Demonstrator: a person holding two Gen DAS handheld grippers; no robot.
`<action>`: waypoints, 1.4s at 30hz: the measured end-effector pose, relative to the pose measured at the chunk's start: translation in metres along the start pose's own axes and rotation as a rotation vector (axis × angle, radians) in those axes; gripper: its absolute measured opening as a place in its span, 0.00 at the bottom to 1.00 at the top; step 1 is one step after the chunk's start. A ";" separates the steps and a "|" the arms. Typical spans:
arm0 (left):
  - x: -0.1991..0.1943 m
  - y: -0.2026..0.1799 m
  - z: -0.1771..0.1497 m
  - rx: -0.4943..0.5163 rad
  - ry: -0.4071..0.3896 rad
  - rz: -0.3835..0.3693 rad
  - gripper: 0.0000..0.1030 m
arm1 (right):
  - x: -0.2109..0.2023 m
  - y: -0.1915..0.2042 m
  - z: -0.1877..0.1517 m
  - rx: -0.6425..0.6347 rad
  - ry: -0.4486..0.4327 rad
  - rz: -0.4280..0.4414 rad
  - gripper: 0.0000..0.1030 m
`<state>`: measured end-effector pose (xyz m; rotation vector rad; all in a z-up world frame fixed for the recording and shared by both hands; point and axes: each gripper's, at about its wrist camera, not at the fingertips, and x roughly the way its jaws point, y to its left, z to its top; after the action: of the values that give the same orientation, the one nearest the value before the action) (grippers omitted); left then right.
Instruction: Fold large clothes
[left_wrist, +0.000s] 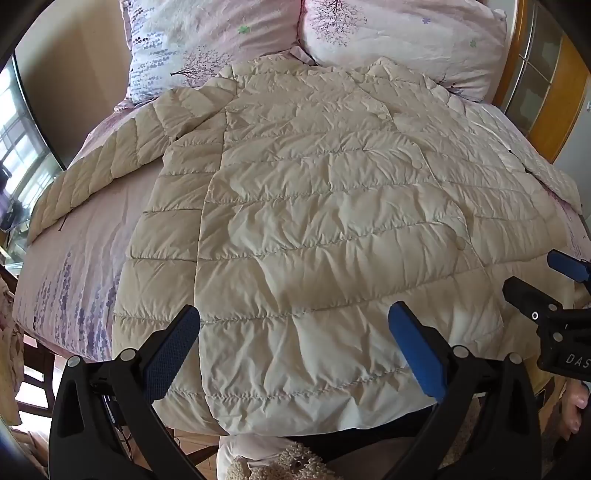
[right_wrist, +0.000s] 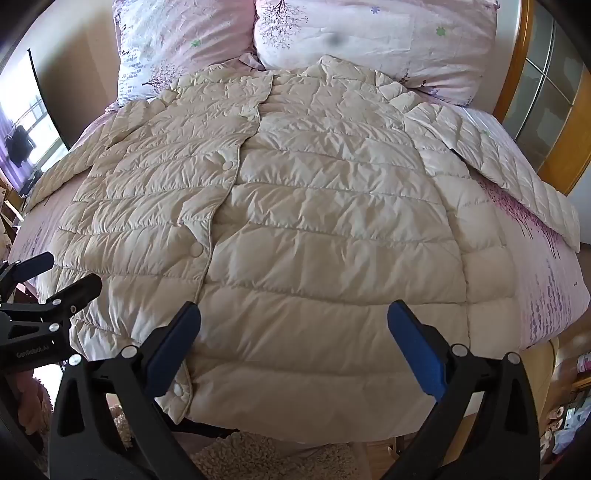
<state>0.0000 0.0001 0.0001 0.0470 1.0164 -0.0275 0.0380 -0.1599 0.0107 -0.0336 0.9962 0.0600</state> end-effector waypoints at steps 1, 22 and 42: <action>0.000 0.000 0.000 0.000 -0.001 0.002 0.99 | 0.000 0.000 0.000 -0.001 0.001 -0.001 0.98; 0.000 -0.003 0.002 -0.004 0.003 0.002 0.99 | 0.000 0.001 0.002 0.002 -0.002 0.000 0.98; -0.001 0.006 0.002 -0.011 0.003 -0.002 0.99 | -0.001 -0.003 0.001 0.005 -0.004 0.002 0.98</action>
<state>0.0016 0.0060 0.0018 0.0361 1.0196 -0.0235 0.0380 -0.1626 0.0124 -0.0276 0.9929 0.0597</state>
